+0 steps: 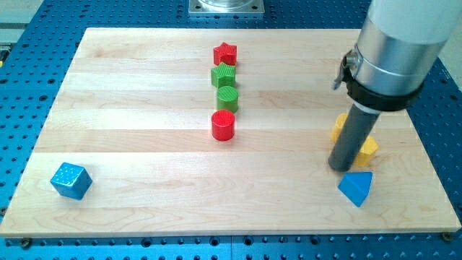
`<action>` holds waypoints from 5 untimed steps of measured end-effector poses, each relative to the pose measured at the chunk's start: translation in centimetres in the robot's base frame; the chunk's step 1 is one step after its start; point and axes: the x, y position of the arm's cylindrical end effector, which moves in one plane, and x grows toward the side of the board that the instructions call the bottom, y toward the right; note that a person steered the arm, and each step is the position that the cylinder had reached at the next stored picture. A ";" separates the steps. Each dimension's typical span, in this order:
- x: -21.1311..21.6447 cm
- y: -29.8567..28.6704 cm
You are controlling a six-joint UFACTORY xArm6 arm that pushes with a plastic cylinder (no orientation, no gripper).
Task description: Keep triangle at bottom center
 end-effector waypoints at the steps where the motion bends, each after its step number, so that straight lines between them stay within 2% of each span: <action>1: 0.4 4.8; 2: 1.8 8.8; 3: 1.8 3.5; 4: -0.3 -8.4; 5: -0.3 -1.9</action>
